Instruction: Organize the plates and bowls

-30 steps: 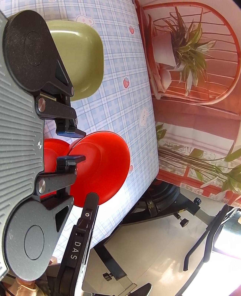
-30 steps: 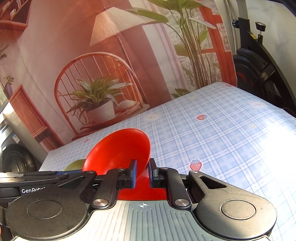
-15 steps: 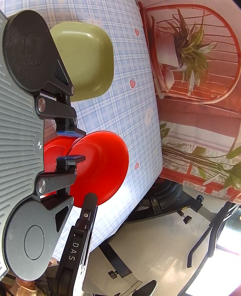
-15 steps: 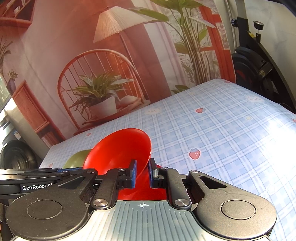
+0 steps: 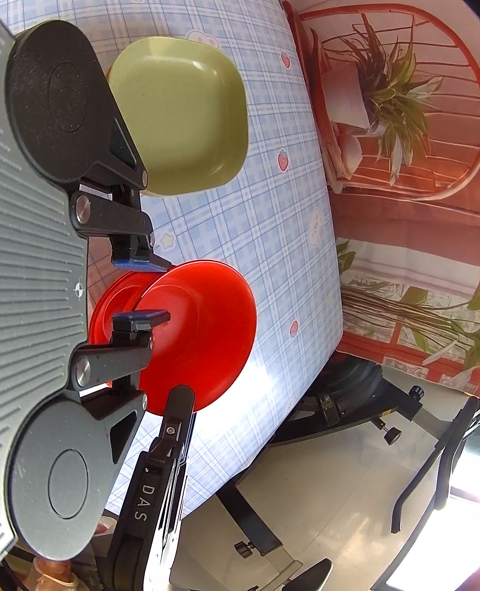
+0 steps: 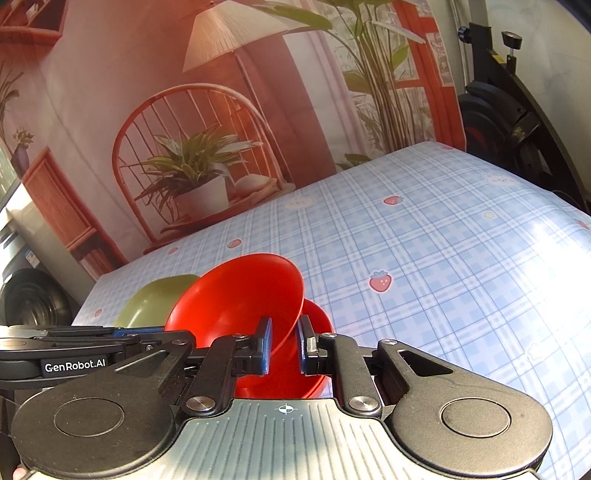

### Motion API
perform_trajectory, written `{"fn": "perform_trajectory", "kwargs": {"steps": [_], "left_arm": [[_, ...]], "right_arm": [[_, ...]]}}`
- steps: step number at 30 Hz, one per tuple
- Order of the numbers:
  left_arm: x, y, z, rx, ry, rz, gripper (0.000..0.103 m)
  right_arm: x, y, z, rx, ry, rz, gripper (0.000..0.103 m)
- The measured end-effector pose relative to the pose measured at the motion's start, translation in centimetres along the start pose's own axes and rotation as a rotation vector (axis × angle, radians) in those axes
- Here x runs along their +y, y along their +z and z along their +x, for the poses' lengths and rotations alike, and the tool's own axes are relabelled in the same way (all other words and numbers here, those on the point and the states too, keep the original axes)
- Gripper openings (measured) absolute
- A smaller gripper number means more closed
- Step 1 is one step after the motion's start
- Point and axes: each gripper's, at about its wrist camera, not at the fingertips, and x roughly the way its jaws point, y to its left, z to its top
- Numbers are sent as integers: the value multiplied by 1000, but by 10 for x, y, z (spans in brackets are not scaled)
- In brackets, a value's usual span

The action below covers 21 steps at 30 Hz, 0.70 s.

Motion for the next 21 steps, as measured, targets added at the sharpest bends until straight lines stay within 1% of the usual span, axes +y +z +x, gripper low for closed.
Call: {"fn": "perform_trajectory", "kwargs": {"steps": [12,21], "left_arm": [[-3,-4,12,42,7,15,21],[-2,-7,16,57,5,16,21]], "right_arm": [[-8,-10,3,23,-8,16,14],[-6,-13,2,25,-10,-3,17]]}}
